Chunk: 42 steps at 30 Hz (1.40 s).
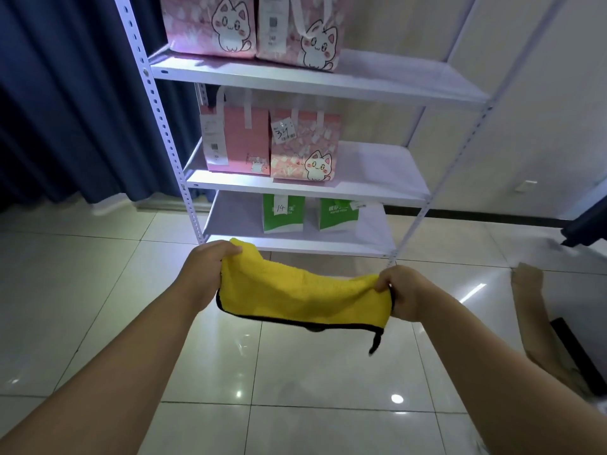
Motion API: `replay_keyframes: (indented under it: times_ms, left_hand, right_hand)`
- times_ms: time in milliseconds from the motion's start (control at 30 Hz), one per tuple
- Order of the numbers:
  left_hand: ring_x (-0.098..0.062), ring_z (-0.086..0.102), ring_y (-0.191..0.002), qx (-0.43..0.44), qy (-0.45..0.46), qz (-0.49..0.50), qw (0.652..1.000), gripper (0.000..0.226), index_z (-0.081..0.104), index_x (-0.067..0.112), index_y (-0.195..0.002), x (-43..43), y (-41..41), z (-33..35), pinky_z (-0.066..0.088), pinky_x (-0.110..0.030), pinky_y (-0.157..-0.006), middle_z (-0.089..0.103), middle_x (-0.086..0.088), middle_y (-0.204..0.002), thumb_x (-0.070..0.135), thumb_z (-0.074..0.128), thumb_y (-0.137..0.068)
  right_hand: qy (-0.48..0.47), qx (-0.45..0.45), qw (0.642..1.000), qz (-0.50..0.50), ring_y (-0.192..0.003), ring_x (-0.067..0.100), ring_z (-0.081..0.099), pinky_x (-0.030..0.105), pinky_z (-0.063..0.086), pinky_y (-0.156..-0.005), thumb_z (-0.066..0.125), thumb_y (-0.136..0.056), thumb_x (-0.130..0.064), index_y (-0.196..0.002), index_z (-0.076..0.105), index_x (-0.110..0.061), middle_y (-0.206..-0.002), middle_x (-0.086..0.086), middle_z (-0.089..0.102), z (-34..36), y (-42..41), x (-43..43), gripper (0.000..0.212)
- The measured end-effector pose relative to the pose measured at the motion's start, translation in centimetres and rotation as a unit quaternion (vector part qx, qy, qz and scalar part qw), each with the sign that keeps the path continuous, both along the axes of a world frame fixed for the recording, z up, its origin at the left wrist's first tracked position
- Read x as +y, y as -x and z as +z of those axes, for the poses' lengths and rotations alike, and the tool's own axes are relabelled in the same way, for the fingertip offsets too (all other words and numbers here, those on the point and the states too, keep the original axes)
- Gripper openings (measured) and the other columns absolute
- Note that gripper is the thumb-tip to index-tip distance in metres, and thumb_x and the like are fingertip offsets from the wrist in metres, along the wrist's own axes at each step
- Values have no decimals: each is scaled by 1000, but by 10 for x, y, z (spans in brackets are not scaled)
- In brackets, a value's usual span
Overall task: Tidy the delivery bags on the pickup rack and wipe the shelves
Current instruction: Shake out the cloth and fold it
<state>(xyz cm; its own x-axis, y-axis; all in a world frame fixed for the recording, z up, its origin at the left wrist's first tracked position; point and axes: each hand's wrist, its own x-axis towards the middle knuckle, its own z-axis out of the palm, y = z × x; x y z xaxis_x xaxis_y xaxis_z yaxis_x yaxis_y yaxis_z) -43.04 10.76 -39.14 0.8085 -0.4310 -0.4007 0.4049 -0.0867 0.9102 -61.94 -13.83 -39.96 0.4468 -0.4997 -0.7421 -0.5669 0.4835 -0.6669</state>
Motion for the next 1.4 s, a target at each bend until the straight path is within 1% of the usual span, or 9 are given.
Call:
replay_keyframes:
  times_ms: [233, 367, 500, 667, 833, 967, 1133, 1300, 1400]
  left_hand:
    - [-31, 52, -113, -17, 10, -9, 1000, 47, 64, 9, -89, 5, -4, -7, 40, -49, -100, 55, -13, -123, 35, 70, -50]
    - [-28, 50, -94, -24, 57, -2, 998, 18, 55, 7, -76, 3, -1, 6, 40, -38, -79, 54, -13, -95, 20, 64, -69]
    - [-25, 56, -102, -15, 136, 30, 990, 36, 61, 3, -99, -1, -7, 28, 49, -33, -77, 59, -14, -113, 25, 64, -70]
    - [-16, 71, -74, 0, 136, 51, 989, 22, 63, 10, -96, -20, -15, 44, 56, -27, -54, 74, -1, -79, 30, 59, -88]
    - [-30, 58, -94, 24, 50, 72, 996, 17, 62, 5, -100, -23, -25, 38, 47, -36, -73, 61, -16, -110, 12, 63, -85]
    - [-28, 56, -89, 49, 47, 66, 996, 11, 58, 3, -97, -20, -30, 33, 47, -38, -70, 56, -16, -111, 4, 57, -86]
    - [-26, 53, -87, 38, 87, 28, 995, 11, 54, 6, -85, -24, -32, 42, 47, -37, -73, 54, -12, -100, -1, 46, -88]
    - [-17, 65, -69, -8, 137, -6, 990, 41, 74, 18, -63, -32, -39, 63, 55, -31, -63, 70, -2, -74, 14, 48, -94]
    - [-24, 59, -69, -66, 101, 13, 993, 16, 56, 14, -72, -39, -46, 78, 54, -33, -62, 61, -11, -77, 11, 60, -88]
  right_hand:
    - [-64, -50, 997, 15, -91, 40, 57, 46, 51, -74, 37, -57, 8, -119, 48, 11, -111, 24, 56, -8, 3, 4, 63]
    - [-22, -222, 975, -19, -94, 34, 55, 44, 48, -74, 30, -80, 22, -119, 49, -8, -107, 15, 56, 3, 0, -2, 53]
    - [-42, -399, 916, 14, -110, 34, 59, 44, 55, -81, 60, -72, -2, -119, 61, -13, -121, 13, 61, 24, -2, -7, 48]
    - [-64, -276, 959, 4, -73, 27, 71, 39, 59, -61, 50, -92, -26, -95, 66, -8, -87, 16, 73, 44, -15, -14, 24]
    - [-61, -175, 983, 18, -65, 24, 68, 35, 59, -59, 52, -92, -8, -115, 58, 1, -82, 16, 71, 40, -20, -17, 25]
    - [-10, -199, 979, -32, -79, 27, 62, 32, 58, -56, 44, -91, 5, -129, 50, -11, -111, 17, 58, 39, -19, -20, 41]
    - [96, -229, 968, -45, -84, 23, 59, 39, 48, -83, 56, -89, -4, -110, 62, -12, -91, 6, 63, 57, -22, -26, 24]
    - [148, -279, 945, -90, -80, 22, 61, 28, 53, -66, 57, -89, -3, -111, 63, -6, -92, 9, 63, 73, -25, -41, 23]
    - [124, -292, 945, -78, -77, 20, 61, 22, 54, -54, 55, -88, 3, -117, 57, -11, -99, 12, 62, 86, -29, -55, 32]
